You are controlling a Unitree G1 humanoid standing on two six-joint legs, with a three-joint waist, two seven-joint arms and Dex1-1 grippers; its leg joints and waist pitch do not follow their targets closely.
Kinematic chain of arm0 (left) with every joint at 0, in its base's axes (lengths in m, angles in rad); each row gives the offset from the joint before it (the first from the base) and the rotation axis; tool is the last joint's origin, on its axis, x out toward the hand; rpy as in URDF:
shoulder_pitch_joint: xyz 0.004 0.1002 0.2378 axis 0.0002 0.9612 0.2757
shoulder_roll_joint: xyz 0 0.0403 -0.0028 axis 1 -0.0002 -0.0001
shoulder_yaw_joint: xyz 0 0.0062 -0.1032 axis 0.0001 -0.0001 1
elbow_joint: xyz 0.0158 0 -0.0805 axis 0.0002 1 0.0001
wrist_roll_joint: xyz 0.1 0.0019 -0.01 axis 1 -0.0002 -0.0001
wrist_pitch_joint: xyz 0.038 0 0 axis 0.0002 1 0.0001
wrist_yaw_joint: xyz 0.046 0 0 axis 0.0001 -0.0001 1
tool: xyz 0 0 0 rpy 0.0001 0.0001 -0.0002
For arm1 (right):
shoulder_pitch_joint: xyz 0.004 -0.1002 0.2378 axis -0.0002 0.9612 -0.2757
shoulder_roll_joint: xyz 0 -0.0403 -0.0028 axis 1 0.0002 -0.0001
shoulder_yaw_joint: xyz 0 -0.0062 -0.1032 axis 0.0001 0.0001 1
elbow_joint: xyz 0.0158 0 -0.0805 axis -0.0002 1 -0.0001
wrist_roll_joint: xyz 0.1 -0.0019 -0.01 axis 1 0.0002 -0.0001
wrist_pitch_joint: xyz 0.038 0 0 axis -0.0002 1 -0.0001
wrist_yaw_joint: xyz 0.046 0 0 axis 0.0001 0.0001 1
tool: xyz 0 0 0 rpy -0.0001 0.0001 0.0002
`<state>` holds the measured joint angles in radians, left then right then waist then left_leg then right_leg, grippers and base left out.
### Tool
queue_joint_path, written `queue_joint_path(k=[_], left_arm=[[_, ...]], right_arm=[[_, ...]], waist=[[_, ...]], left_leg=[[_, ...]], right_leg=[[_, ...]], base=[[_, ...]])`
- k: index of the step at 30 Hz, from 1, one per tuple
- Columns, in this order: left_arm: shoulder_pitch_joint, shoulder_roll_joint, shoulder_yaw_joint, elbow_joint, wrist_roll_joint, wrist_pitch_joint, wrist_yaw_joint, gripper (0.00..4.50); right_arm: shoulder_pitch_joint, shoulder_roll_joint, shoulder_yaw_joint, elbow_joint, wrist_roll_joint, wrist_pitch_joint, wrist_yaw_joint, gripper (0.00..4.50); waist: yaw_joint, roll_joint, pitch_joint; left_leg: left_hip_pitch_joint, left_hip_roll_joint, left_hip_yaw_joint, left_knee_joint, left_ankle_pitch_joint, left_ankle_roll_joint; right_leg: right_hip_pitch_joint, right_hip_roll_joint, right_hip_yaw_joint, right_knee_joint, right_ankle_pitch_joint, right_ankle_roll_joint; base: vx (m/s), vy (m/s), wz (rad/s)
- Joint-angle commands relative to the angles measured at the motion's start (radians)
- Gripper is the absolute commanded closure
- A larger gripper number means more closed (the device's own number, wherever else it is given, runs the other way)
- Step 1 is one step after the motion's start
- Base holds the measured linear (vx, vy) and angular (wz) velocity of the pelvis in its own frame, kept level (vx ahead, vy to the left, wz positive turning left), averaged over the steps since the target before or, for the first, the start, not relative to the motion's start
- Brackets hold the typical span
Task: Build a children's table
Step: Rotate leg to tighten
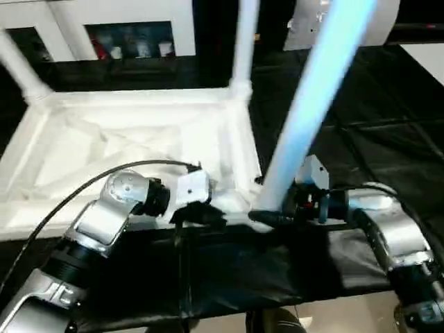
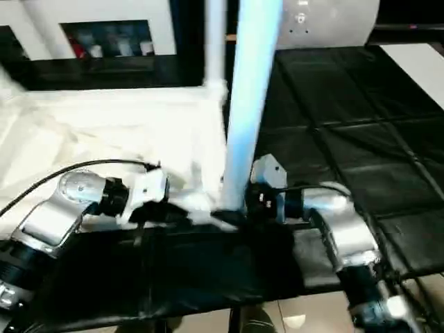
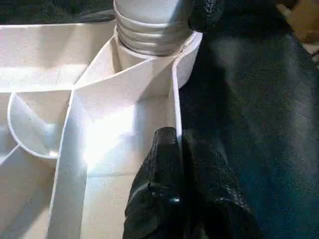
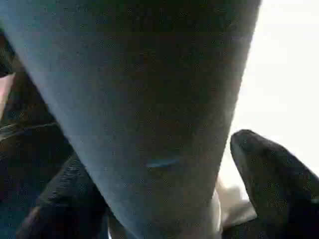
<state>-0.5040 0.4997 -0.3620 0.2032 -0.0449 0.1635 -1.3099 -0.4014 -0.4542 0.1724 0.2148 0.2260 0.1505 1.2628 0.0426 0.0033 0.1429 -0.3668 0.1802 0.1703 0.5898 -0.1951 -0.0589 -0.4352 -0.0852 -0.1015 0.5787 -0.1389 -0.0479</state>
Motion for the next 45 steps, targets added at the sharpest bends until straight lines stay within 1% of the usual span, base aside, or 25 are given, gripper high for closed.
queue_joint_path(k=[1, 3, 5, 6, 7, 8, 11, 12, 17, 19, 20, 21, 25, 29, 33, 35, 36, 37, 39, 40, 41, 42, 43, 44, 45], left_arm=[[-0.014, -0.002, -0.051, -0.002, 0.009, -0.031, -0.059, 4.5], [-0.019, -0.004, -0.05, 0.007, 0.009, -0.036, -0.058, 4.5], [-0.024, -0.005, -0.051, 0.011, 0.006, -0.038, -0.058, 4.5], [-0.026, -0.005, -0.052, 0.012, 0.004, -0.039, -0.057, 4.5], [-0.026, -0.005, -0.053, 0.013, 0.002, -0.04, -0.057, 4.5], [-0.027, -0.006, -0.051, 0.016, 0.002, -0.043, -0.055, 4.5], [-0.025, -0.007, -0.049, 0.022, 0.003, -0.05, -0.055, 4.5], [-0.023, -0.006, -0.047, 0.024, 0.001, -0.051, -0.055, 4.5], [-0.02, -0.003, -0.045, 0.024, 0.0, -0.051, -0.055, 4.5], [-0.02, -0.003, -0.045, 0.025, -0.001, -0.05, -0.055, 4.5], [-0.02, -0.003, -0.045, 0.026, -0.001, -0.05, -0.055, 4.5], [-0.021, -0.003, -0.046, 0.028, 0.0, -0.051, -0.055, 4.5], [-0.023, -0.004, -0.046, 0.032, 0.001, -0.052, -0.054, 4.5], [-0.027, -0.005, -0.044, 0.038, 0.003, -0.051, -0.05, 4.5], [-0.029, -0.006, -0.042, 0.042, 0.003, -0.049, -0.047, 4.5], [-0.026, -0.014, -0.033, 0.041, 0.002, -0.029, -0.022, 4.5], [-0.024, -0.022, -0.026, 0.036, 0.0, -0.004, -0.002, 4.5], [-0.024, -0.022, -0.026, 0.036, 0.0, -0.004, -0.002, 4.5], [-0.026, -0.076, 0.009, 0.026, -0.001, 0.095, 0.113, 4.5], [-0.029, -0.097, 0.021, 0.025, -0.003, 0.123, 0.15, 4.5], [-0.032, -0.119, 0.031, 0.021, -0.003, 0.148, 0.185, 4.5], [-0.035, -0.144, 0.038, 0.017, 0.0, 0.173, 0.223, 4.5], [-0.038, -0.158, 0.041, 0.016, 0.005, 0.184, 0.247, 4.5], [-0.046, -0.204, 0.056, 0.017, 0.016, 0.221, 0.322, 4.5], [-0.053, -0.234, 0.065, 0.018, 0.019, 0.247, 0.365, 4.5]], right_arm=[[-0.016, -0.014, 0.021, 0.015, 0.0, -0.011, 0.042, 0.9], [-0.027, -0.021, 0.032, 0.03, -0.01, -0.019, 0.058, 1.29], [-0.034, -0.029, 0.043, 0.042, -0.018, -0.031, 0.067, 1.35], [-0.036, -0.031, 0.047, 0.048, -0.02, -0.036, 0.071, 1.35], [-0.037, -0.033, 0.05, 0.052, -0.021, -0.04, 0.073, 1.54], [-0.037, -0.034, 0.053, 0.056, -0.022, -0.044, 0.079, 1.7], [-0.035, -0.035, 0.057, 0.06, -0.022, -0.047, 0.091, 1.83], [-0.031, -0.034, 0.058, 0.056, -0.021, -0.046, 0.097, 2.01], [-0.026, -0.042, 0.067, 0.049, -0.006, -0.021, 0.112, 2.11], [-0.024, -0.041, 0.066, 0.05, -0.004, -0.017, 0.11, 2.35], [-0.022, -0.039, 0.064, 0.05, -0.002, -0.014, 0.108, 2.35], [-0.021, -0.036, 0.062, 0.05, 0.002, -0.009, 0.103, 2.35], [-0.011, -0.028, 0.061, 0.039, 0.013, 0.012, 0.1, 2.45], [0.003, -0.028, 0.071, 0.028, 0.016, 0.021, 0.099, 2.46], [0.011, -0.026, 0.075, 0.019, 0.021, 0.037, 0.098, 2.46], [0.022, -0.01, 0.064, 0.004, 0.048, 0.098, 0.073, 2.46], [0.029, -0.002, 0.061, -0.009, 0.056, 0.131, 0.054, 2.46], [0.029, -0.002, 0.061, -0.009, 0.056, 0.131, 0.054, 2.46], [0.053, 0.047, 0.047, -0.045, 0.053, 0.191, -0.059, 2.46], [0.059, 0.069, 0.042, -0.053, 0.046, 0.204, -0.104, 2.46], [0.064, 0.094, 0.036, -0.057, 0.035, 0.209, -0.154, 2.46], [0.067, 0.127, 0.029, -0.058, 0.02, 0.217, -0.215, 2.46], [0.068, 0.145, 0.024, -0.058, 0.016, 0.224, -0.247, 2.46], [0.067, 0.202, 0.005, -0.056, 0.007, 0.25, -0.342, 2.46], [0.065, 0.237, -0.005, -0.057, 0.003, 0.269, -0.398, 2.46]], waist=[[-0.003, -0.012, -0.082], [-0.002, -0.013, -0.084], [-0.001, -0.014, -0.085], [-0.001, -0.017, -0.084], [-0.001, -0.017, -0.083], [-0.001, -0.021, -0.083], [-0.001, -0.02, -0.082], [-0.001, -0.02, -0.083], [0.0, -0.02, -0.085], [0.0, -0.02, -0.085], [0.001, -0.021, -0.085], [0.002, -0.017, -0.084], [0.001, -0.02, -0.084], [0.002, -0.016, -0.083], [0.004, -0.017, -0.084], [0.005, -0.017, -0.083], [0.005, -0.017, -0.082], [0.005, -0.016, -0.081], [0.005, -0.015, -0.076], [0.005, -0.015, -0.069], [0.004, -0.015, -0.065], [0.0, -0.016, -0.058], [-0.003, -0.016, -0.055], [-0.011, -0.018, -0.055], [-0.021, -0.02, -0.055]], left_leg=[[0.011, 0.047, -0.005, -0.064, -0.107, 0.137], [0.005, 0.047, -0.006, -0.063, -0.083, 0.143], [0.003, 0.046, -0.006, -0.061, -0.075, 0.147], [0.002, 0.046, -0.006, -0.062, -0.076, 0.147], [0.002, 0.045, -0.006, -0.062, -0.079, 0.146], [0.002, 0.044, -0.005, -0.062, -0.084, 0.142], [0.002, 0.045, -0.006, -0.063, -0.094, 0.135], [0.003, 0.045, -0.007, -0.063, -0.094, 0.135], [0.003, 0.046, -0.006, -0.062, -0.079, 0.144], [0.002, 0.045, -0.006, -0.062, -0.084, 0.142], [0.003, 0.045, -0.006, -0.062, -0.086, 0.14], [0.003, 0.045, -0.007, -0.062, -0.087, 0.138], [0.002, 0.045, -0.007, -0.063, -0.093, 0.133], [0.002, 0.045, -0.007, -0.064, -0.097, 0.13], [0.003, 0.046, -0.007, -0.064, -0.095, 0.129], [0.003, 0.046, -0.008, -0.064, -0.097, 0.128], [0.004, 0.046, -0.008, -0.065, -0.109, 0.123], [0.004, 0.046, -0.007, -0.066, -0.112, 0.119], [0.007, 0.047, -0.008, -0.07, -0.142, 0.097], [0.011, 0.046, -0.009, -0.072, -0.18, 0.081], [0.014, 0.044, -0.01, -0.073, -0.202, 0.072], [0.018, 0.04, -0.013, -0.076, -0.243, 0.053], [0.022, 0.039, -0.015, -0.077, -0.265, 0.042], [0.025, 0.037, -0.021, -0.078, -0.298, 0.027], [0.021, 0.034, -0.026, -0.079, -0.308, 0.013]], right_leg=[[0.068, -0.063, 0.064, -0.058, -0.275, -0.213], [0.073, -0.063, 0.064, -0.052, -0.256, -0.217], [0.074, -0.064, 0.064, -0.051, -0.25, -0.217], [0.075, -0.065, 0.063, -0.052, -0.26, -0.212], [0.074, -0.065, 0.063, -0.054, -0.271, -0.208], [0.074, -0.065, 0.064, -0.057, -0.291, -0.2], [0.073, -0.065, 0.063, -0.059, -0.319, -0.188], [0.073, -0.064, 0.063, -0.058, -0.316, -0.188], [0.073, -0.063, 0.063, -0.055, -0.282, -0.197], [0.073, -0.063, 0.063, -0.056, -0.285, -0.199], [0.073, -0.064, 0.063, -0.056, -0.29, -0.198], [0.073, -0.063, 0.062, -0.056, -0.293, -0.197], [0.074, -0.063, 0.062, -0.057, -0.301, -0.194], [0.074, -0.063, 0.062, -0.058, -0.301, -0.193], [0.074, -0.062, 0.062, -0.057, -0.293, -0.196], [0.074, -0.062, 0.062, -0.058, -0.297, -0.195], [0.074, -0.063, 0.062, -0.061, -0.318, -0.19], [0.074, -0.062, 0.062, -0.061, -0.325, -0.188], [0.071, -0.063, 0.062, -0.069, -0.383, -0.172], [0.066, -0.064, 0.06, -0.08, -0.456, -0.158], [0.064, -0.065, 0.057, -0.087, -0.507, -0.143], [0.065, -0.068, 0.053, -0.1, -0.603, -0.108], [0.062, -0.069, 0.051, -0.106, -0.641, -0.092], [0.061, -0.068, 0.046, -0.113, -0.691, -0.064], [0.065, -0.067, 0.04, -0.114, -0.705, -0.048]], base=[[0.0, 0.0, 0.0], [0.0, 0.0, 0.0], [0.0, 0.0, 0.0], [0.0, 0.0, 0.0], [0.0, 0.0, 0.0], [0.0, 0.0, 0.0], [0.0, 0.0, 0.0], [0.0, 0.0, 0.0], [0.0, 0.0, 0.0], [0.0, 0.0, 0.0], [0.0, 0.0, 0.0], [0.0, 0.0, 0.0], [0.0, 0.0, 0.0], [0.0, 0.0, 0.0], [0.0, 0.0, 0.0], [0.0, 0.0, 0.0], [0.0, 0.0, 0.0], [0.0, 0.0, 0.0], [0.0, 0.0, 0.0], [0.0, 0.0, 0.0], [0.0, 0.0, 0.0], [0.0, 0.0, 0.0], [0.0, 0.0, 0.0], [0.0, 0.0, 0.0], [0.0, 0.0, 0.0]])
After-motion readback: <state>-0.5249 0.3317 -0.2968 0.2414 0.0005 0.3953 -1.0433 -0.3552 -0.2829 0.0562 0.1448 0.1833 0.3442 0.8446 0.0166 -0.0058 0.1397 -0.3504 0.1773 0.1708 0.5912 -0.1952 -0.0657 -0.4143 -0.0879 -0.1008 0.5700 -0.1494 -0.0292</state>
